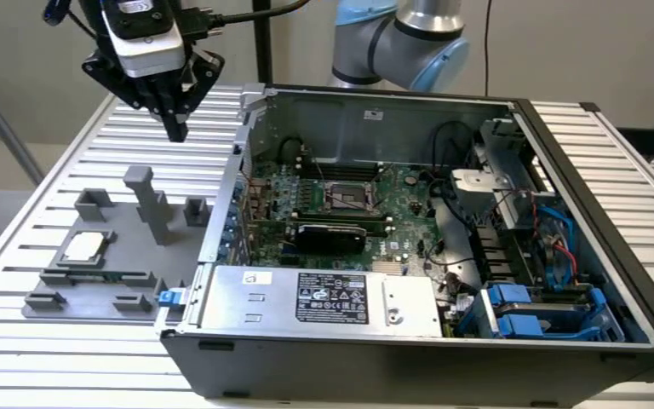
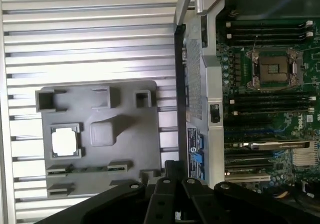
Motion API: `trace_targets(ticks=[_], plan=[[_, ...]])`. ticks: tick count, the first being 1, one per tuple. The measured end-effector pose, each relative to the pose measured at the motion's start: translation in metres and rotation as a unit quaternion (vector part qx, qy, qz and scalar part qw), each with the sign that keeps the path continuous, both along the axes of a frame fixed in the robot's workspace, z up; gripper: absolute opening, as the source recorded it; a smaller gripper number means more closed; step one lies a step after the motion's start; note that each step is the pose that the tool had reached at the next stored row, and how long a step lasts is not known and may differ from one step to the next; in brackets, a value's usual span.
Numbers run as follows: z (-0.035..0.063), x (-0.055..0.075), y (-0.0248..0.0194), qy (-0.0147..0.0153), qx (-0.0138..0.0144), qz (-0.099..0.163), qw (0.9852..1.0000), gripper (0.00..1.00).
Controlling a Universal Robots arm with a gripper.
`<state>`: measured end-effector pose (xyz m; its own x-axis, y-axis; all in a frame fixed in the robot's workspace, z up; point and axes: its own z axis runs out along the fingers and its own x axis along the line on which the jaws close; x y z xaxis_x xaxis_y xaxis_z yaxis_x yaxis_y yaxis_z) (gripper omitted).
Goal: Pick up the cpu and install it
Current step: 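Reach for the cpu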
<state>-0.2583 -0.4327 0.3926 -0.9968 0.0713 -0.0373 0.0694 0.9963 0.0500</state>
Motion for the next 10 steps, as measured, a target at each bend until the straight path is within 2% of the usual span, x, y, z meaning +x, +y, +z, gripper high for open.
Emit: trace_targets(ticks=[10], plan=[[0.0000, -0.045, -0.0058, -0.0017, 0.0000, 0.000, 1.0000, 0.11]])
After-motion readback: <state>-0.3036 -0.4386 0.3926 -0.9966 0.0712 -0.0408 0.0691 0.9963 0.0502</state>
